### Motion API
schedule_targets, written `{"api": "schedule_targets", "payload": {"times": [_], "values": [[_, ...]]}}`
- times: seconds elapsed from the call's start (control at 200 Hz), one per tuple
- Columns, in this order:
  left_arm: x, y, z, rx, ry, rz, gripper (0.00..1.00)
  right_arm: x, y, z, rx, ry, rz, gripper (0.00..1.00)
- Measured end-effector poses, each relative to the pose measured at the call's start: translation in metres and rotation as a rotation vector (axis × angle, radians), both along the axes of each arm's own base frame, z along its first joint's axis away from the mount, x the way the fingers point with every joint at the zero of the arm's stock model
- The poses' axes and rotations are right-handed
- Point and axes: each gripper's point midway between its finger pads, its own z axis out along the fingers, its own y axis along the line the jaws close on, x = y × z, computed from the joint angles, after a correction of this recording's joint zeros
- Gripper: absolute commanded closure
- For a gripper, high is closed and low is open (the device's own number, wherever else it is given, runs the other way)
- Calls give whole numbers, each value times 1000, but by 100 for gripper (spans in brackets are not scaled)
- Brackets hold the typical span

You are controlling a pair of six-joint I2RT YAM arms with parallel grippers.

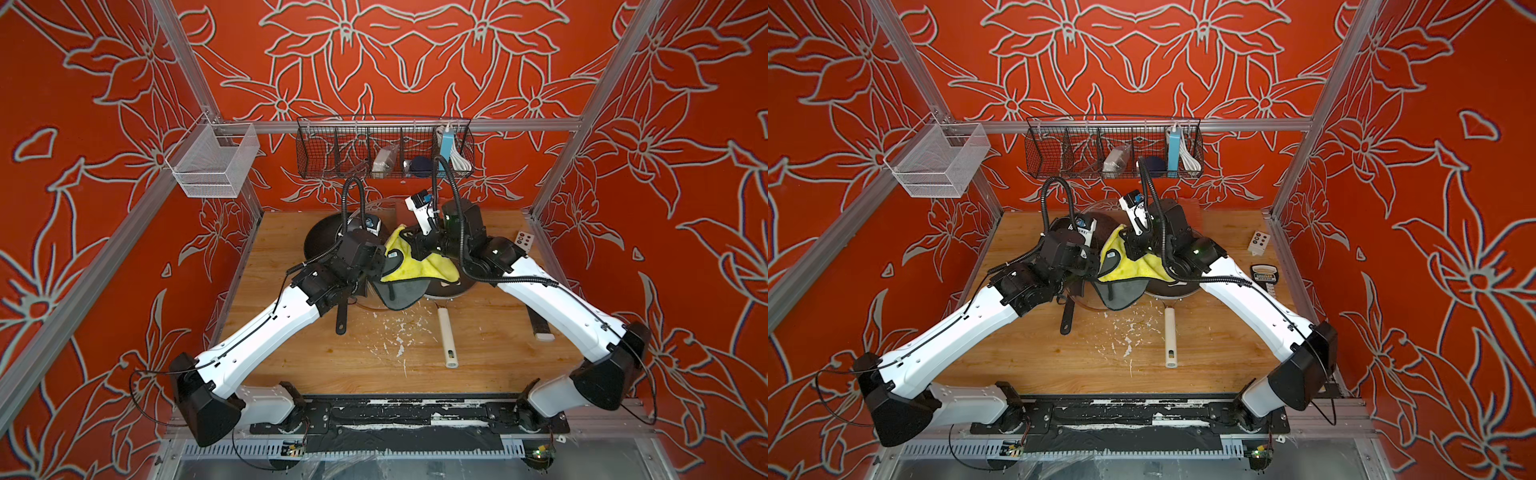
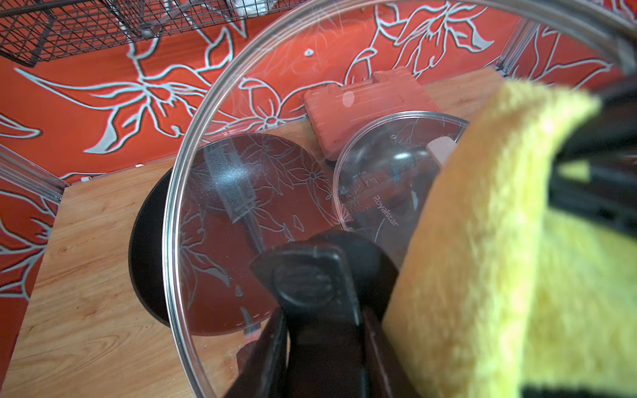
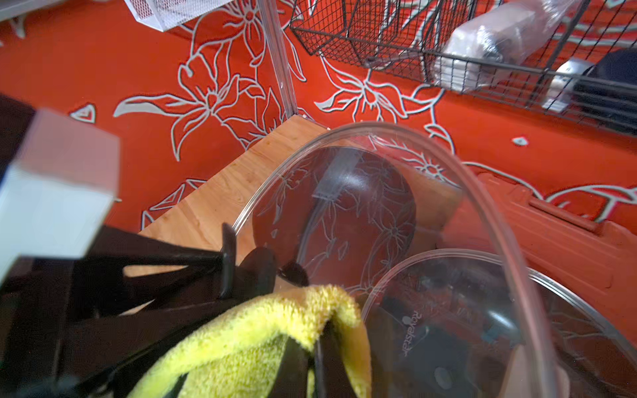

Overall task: Wipe the pot lid with a cloth
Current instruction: Wipe the pot lid.

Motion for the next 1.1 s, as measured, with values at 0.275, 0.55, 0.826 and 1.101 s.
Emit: {"api": "schedule_targets", "payload": {"times": [0.275,0.55,0.826,1.101], "values": [[-3,1,7,-24,-10,-4,100,52,-6,39,11,-79,-103,100],[-6,4,14,-34,-25,-3,100,103,-16,56,-25,-113,-172,100],[-6,4,12,-50,-24,10,100,100,-14,53,-34,-107,-138,100],[-4,4,4,-122,-1,66,100,68,-8,30,-45,-79,-74,100]]}}
